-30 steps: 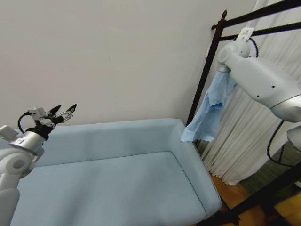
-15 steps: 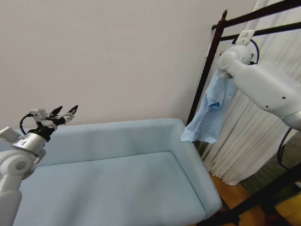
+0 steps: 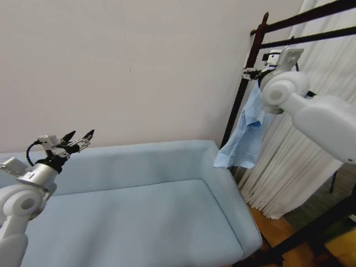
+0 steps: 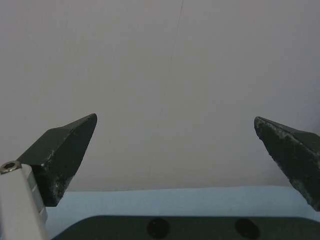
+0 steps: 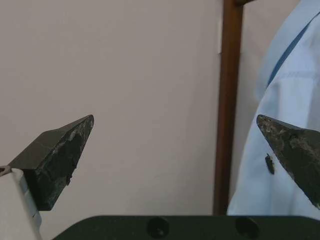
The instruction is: Pick up the clothes from the sofa and hang them on the clothes hanger.
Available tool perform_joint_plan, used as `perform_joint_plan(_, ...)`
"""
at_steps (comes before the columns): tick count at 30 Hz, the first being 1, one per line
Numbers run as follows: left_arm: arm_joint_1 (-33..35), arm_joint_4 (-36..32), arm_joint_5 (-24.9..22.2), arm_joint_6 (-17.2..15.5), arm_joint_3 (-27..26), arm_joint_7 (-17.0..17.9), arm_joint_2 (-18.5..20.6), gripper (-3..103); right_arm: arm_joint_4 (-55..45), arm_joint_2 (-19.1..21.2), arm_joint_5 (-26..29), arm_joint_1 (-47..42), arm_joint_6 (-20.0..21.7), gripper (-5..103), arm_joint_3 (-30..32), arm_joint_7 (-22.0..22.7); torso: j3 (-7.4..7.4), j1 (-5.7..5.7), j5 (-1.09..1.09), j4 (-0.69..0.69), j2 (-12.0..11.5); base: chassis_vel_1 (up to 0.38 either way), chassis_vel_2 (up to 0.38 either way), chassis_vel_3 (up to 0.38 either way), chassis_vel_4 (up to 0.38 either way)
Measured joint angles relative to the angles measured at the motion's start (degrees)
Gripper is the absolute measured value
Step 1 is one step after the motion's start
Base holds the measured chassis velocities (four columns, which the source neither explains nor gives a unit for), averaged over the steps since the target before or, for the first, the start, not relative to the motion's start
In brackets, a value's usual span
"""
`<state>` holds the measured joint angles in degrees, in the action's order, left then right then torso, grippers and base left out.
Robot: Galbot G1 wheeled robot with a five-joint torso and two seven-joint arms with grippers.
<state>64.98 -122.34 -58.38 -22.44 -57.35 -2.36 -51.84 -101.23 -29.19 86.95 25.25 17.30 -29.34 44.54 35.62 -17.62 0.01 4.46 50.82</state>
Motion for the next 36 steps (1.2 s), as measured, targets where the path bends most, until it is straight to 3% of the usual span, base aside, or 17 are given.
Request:
perform_joint_plan(6, 2.6, -1.7, 3.3, 0.9, 0.6, 0.5, -1.8, 100, -7.8, 5.5, -1.2, -12.1, -3.7, 100, 7.0, -7.6, 0.0, 0.0, -0.01, -0.02, 0.0, 0.0, 0.0, 0.0, 0.0)
perform_joint_plan(7, 2.7, -1.8, 4.4, 1.1, 1.5, 0.5, -2.2, 100, -9.9, 8.2, -2.4, -16.6, -5.9, 100, 8.9, -10.5, 0.0, -0.01, -0.01, -0.04, 0.0, 0.0, 0.0, 0.0, 0.0)
perform_joint_plan(10, 3.2, -2.1, 6.7, 1.5, 2.9, 0.3, -3.3, 100, -12.7, 11.8, -5.0, -24.7, -8.9, 100, 12.0, -14.3, -0.01, 0.0, 0.01, 0.09, 0.0, 0.0, 0.0, 0.0, 0.0)
perform_joint_plan(12, 5.4, -2.5, 9.5, 2.8, 2.9, 0.1, -4.8, 100, -14.6, 12.5, -5.7, -29.4, -10.4, 100, 12.9, -15.0, 0.0, 0.0, 0.04, 0.08, 0.0, 0.0, 0.0, 0.0, 0.0)
perform_joint_plan(18, 11.0, -3.4, 16.9, 6.6, 2.4, -0.6, -10.3, 100, -15.7, 9.9, -8.3, -33.1, -12.1, 100, 12.8, -15.1, 0.0, -0.01, -0.03, -0.06, 0.0, 0.0, 0.0, 0.0, 0.0)
perform_joint_plan(23, 13.0, -4.5, 18.9, 7.6, 2.7, -1.3, -13.9, 100, -15.0, 7.0, -14.4, -36.2, -13.4, 100, 12.7, -18.0, 0.0, 0.0, -0.01, 0.02, 0.0, 0.0, 0.0, 0.0, 0.0)
perform_joint_plan(31, 13.6, -4.3, 19.9, 9.1, 3.5, -2.2, -15.2, 100, -12.1, -1.2, -19.0, -38.2, -13.8, 100, 10.3, -15.6, 0.0, -0.01, -0.03, -0.02, 0.0, 0.0, 0.0, 0.0, 0.0)
perform_joint_plan(36, 15.7, -3.8, 22.9, 12.2, 4.8, -2.5, -17.3, 100, -9.4, -6.2, -25.6, -47.3, -15.5, 100, 12.2, -17.0, 0.01, -0.01, -0.01, 0.02, 0.0, 0.0, 0.0, 0.0, 0.0)
